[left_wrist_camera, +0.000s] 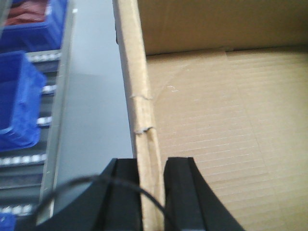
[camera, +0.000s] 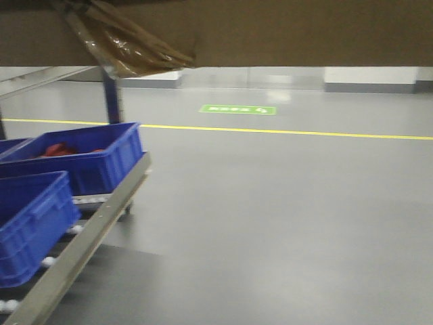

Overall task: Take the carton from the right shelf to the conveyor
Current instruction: 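Hold the carton in both grippers while driving away from the shelf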

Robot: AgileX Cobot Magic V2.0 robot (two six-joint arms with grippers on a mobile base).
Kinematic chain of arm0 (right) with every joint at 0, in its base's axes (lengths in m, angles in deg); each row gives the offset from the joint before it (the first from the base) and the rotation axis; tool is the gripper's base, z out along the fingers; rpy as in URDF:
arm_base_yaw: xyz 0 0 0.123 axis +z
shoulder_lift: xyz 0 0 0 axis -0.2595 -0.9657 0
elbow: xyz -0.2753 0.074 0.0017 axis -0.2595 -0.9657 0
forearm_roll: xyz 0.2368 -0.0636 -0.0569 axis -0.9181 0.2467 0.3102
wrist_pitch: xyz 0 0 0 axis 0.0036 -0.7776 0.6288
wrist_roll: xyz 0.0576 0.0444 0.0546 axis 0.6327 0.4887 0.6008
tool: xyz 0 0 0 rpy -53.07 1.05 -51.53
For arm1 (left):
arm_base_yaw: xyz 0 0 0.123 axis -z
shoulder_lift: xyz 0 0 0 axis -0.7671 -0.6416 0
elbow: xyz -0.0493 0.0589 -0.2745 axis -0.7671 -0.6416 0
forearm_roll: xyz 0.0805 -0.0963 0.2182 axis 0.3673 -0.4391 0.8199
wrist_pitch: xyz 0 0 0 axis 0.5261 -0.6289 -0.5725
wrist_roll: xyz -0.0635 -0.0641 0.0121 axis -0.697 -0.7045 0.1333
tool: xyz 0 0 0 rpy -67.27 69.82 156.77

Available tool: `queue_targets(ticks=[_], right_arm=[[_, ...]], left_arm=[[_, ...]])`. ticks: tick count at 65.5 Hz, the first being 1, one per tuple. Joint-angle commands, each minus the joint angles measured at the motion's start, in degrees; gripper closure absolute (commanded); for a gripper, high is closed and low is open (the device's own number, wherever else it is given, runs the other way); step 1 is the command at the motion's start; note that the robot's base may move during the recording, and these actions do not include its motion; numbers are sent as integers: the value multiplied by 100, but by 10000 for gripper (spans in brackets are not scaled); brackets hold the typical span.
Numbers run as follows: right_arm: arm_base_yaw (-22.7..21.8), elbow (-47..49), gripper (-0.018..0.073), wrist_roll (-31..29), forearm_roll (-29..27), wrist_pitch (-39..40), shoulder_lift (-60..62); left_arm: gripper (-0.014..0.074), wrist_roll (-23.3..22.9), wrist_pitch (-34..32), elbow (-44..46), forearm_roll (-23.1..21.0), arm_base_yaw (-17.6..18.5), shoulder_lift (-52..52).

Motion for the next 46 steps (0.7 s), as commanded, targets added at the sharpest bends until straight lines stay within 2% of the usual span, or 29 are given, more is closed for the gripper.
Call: queue_targets(ticks=[1,46], right_arm=[[17,16,624,-100,-154,377,68],[17,16,624,-100,-154,377,68]], left_arm=[[614,5,-330,66,-256,73,50],[614,5,-330,66,-256,73,50]])
